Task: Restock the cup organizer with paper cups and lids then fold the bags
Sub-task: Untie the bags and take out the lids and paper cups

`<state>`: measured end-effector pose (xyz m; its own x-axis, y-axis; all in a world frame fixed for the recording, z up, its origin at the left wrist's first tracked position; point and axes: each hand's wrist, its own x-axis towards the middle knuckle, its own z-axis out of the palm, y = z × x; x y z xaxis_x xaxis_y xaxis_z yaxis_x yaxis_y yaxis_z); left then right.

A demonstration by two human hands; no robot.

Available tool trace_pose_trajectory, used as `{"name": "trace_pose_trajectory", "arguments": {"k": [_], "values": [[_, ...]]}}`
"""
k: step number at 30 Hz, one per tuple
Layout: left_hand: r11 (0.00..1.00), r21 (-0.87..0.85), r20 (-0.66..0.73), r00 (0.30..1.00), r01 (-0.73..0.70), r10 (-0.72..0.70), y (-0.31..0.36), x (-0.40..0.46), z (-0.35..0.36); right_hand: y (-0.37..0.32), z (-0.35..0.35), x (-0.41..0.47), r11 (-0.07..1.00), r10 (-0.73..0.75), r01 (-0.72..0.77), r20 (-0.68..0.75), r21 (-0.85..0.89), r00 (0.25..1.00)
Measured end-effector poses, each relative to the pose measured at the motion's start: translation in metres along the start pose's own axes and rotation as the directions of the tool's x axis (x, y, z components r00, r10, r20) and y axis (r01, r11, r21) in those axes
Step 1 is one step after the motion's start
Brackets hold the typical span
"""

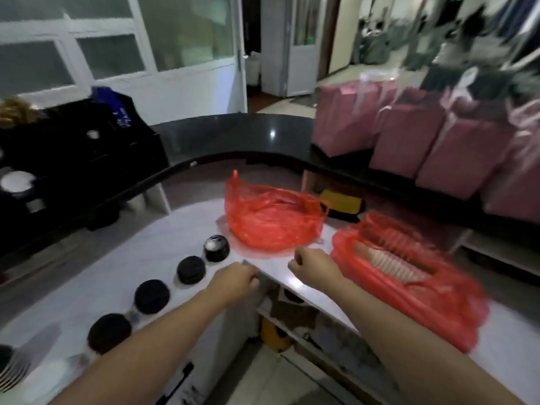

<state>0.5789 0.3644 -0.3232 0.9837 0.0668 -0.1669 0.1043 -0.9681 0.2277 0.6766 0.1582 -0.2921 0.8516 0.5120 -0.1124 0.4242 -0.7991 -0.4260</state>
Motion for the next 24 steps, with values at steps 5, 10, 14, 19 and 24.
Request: {"name": "trace_pose_trajectory", "arguments": {"k": [5,10,14,19,24], "values": [[0.978,-0.034,-0.009,0.978,-0.206,0.206,0.113,0.064,0.011,0.115,-0.056,-0.039,0.990,0.140,-0.141,-0.142,0.001,0.980],[0.919,-0.022,-0.060,0.918,-0.394,0.392,0.193,0.118,0.025,0.195,-0.083,-0.066,0.949,0.297,-0.313,-0.218,-0.042,0.930],[0.801,-0.041,-0.180,0.793,-0.597,0.581,0.241,0.167,0.029,0.245,-0.086,-0.070,0.894,0.440,-0.448,-0.226,0.016,0.869],[0.691,0.051,-0.263,0.658,-0.721,0.705,0.283,0.233,0.038,0.285,-0.086,-0.053,0.888,0.456,-0.457,-0.238,0.052,0.858],[0.684,0.105,-0.190,0.660,-0.722,0.727,0.301,0.299,0.045,0.313,-0.082,-0.022,0.898,0.427,-0.436,-0.138,-0.050,0.894]]}}
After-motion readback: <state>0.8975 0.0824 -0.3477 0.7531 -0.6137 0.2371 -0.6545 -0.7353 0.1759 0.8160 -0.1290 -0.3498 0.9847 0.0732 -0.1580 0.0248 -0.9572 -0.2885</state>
